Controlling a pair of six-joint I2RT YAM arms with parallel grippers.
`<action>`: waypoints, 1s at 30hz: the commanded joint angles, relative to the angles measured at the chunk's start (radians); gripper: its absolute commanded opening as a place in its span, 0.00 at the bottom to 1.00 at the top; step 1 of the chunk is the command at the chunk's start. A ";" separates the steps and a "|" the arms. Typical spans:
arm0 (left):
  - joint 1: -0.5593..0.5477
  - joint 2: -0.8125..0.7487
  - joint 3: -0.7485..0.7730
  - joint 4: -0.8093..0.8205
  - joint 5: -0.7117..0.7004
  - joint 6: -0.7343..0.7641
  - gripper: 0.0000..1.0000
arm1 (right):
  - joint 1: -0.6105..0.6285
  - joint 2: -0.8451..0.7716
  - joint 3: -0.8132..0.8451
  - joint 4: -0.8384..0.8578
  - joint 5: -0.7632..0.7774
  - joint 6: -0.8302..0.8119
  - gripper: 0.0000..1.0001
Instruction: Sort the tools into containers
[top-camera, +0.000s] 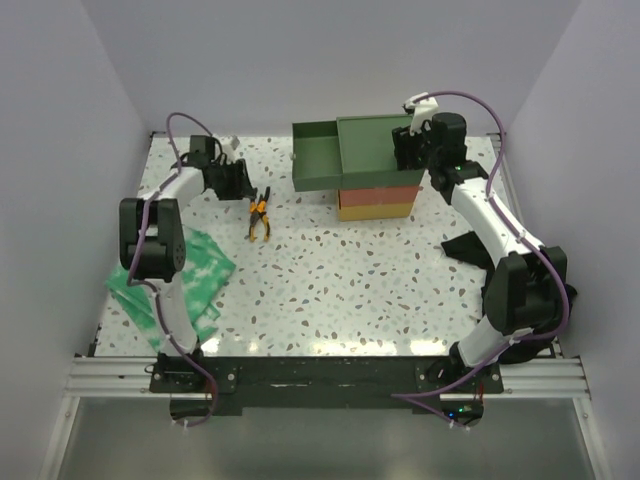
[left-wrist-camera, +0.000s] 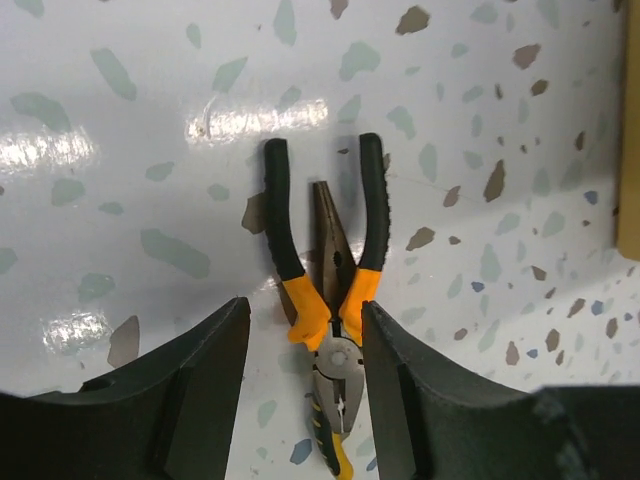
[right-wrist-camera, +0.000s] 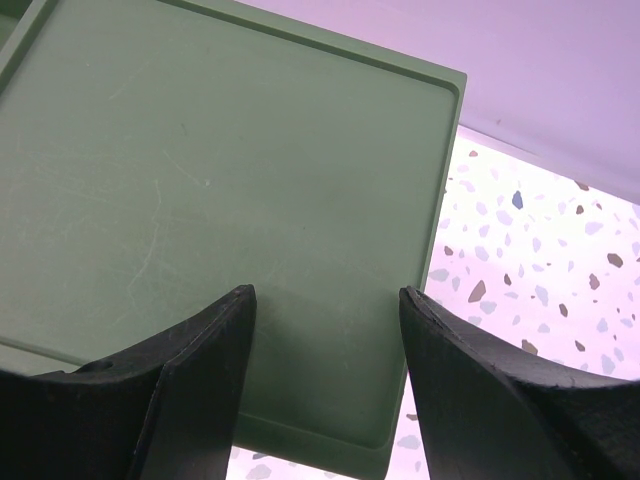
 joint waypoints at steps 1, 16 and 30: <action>-0.041 0.053 0.061 -0.049 -0.178 0.012 0.53 | -0.001 0.070 -0.046 -0.227 0.019 -0.033 0.64; -0.023 0.078 0.086 -0.049 -0.156 -0.031 0.00 | -0.001 0.010 -0.126 -0.207 0.031 -0.045 0.65; 0.080 -0.123 -0.037 0.956 0.648 -0.750 0.00 | -0.001 0.062 -0.077 -0.210 0.011 -0.034 0.65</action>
